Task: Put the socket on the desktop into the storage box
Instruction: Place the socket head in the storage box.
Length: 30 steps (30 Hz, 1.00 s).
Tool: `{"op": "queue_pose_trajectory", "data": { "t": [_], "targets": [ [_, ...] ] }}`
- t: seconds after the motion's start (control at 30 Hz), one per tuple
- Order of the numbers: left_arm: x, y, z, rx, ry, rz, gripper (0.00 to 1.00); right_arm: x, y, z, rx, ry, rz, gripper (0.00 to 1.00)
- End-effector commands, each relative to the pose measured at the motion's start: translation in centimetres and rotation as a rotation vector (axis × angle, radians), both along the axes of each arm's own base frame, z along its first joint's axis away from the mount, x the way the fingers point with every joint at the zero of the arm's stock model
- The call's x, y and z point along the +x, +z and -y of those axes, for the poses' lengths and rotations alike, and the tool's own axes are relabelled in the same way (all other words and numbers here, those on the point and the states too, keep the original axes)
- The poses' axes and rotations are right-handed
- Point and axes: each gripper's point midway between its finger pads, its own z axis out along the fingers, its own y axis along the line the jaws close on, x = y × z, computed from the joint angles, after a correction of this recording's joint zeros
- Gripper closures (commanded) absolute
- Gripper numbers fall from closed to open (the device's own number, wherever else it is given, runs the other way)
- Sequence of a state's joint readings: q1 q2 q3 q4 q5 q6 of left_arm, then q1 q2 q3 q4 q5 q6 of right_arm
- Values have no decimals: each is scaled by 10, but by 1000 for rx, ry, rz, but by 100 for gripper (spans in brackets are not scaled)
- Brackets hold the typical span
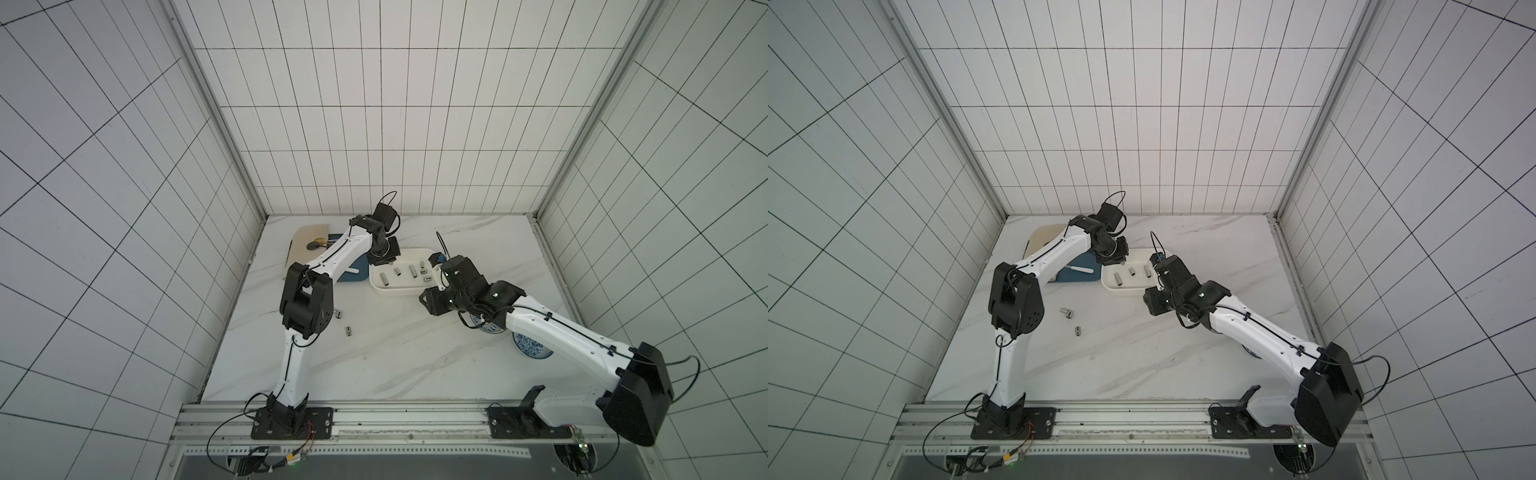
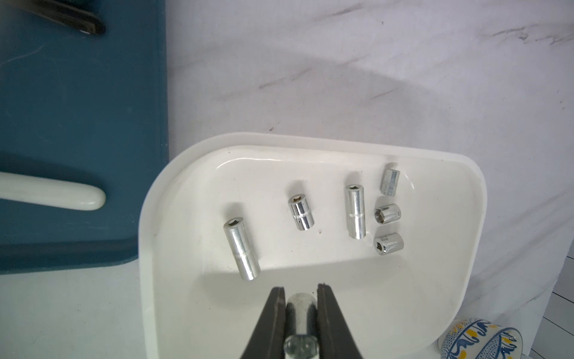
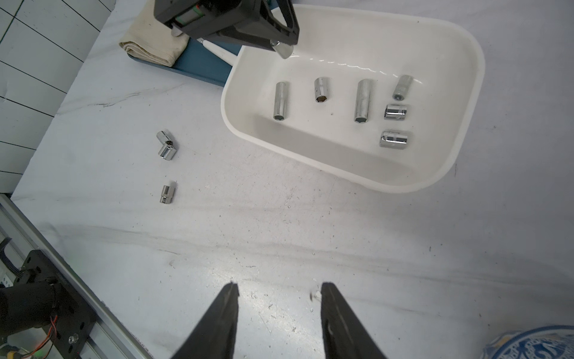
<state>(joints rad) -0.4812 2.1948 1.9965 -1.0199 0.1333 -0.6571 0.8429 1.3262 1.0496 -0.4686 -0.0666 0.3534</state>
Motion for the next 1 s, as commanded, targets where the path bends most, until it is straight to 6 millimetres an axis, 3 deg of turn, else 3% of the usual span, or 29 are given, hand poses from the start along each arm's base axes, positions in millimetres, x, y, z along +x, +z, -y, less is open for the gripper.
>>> {"op": "queue_pose_trajectory", "data": {
  "t": [0.0,0.43,0.97],
  "targets": [
    [9,-9,3,22,-15,-1,87,-4,-6,12,-13,-23,-17,53],
    [26,-39,0,82,-7,-8,87,-2,-11,16,-17,-32,-34,53],
    [28,-66,-8,126,6,-41,82,-2,-17,17,-19,-38,-48,53]
  ]
}}
